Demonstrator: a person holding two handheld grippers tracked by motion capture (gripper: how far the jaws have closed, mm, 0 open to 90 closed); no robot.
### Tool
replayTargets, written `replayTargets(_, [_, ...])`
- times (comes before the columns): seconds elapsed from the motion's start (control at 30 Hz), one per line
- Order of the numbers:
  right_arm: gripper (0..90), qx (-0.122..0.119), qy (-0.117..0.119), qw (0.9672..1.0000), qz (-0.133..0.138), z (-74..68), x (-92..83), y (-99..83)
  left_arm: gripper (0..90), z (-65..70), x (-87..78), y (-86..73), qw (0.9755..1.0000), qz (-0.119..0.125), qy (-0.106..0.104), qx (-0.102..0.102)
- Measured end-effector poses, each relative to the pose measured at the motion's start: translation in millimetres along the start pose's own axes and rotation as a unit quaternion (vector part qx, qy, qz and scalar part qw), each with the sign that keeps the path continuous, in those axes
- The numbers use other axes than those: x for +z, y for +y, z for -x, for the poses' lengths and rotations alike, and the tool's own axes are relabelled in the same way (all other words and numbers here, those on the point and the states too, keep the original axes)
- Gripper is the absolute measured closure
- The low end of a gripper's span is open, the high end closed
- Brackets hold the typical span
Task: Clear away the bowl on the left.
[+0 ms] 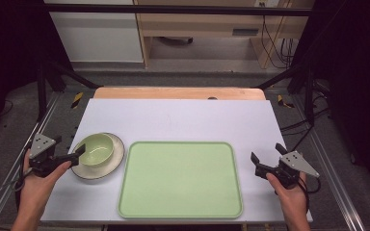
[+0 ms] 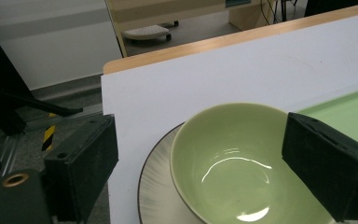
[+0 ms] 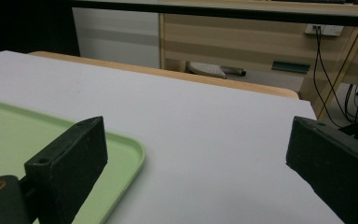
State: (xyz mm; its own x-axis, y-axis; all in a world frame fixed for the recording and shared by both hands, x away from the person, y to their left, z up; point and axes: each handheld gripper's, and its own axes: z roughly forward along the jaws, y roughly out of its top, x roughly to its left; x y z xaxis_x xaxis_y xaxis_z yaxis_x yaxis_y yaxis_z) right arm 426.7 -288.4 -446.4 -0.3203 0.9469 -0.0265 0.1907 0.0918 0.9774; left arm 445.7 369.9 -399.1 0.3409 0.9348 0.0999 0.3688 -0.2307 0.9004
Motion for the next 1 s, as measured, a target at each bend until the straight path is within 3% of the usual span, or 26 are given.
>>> replayTargets(0.3, [5.7,-0.002,0.000,1.0000,0.000,-0.1,0.1,-0.1,15.7,-5.5,4.8,-0.3,0.9994,-0.032,0.015,0.005])
replayTargets(0.5, [5.9,-0.001,0.001,1.0000,0.000,-0.7,0.0,0.1,16.2,-12.0,6.6,0.3,0.9984,-0.047,0.031,-0.002])
replayTargets(0.77, [6.0,-0.002,0.003,1.0000,0.000,-1.5,0.4,0.0,16.2,-18.4,11.9,-4.1,0.9964,-0.075,0.038,-0.007])
replayTargets(1.0, [6.0,-0.002,0.004,1.0000,-0.001,-2.1,0.6,-0.1,23.1,-20.3,13.4,-5.9,0.9951,-0.088,0.042,-0.014])
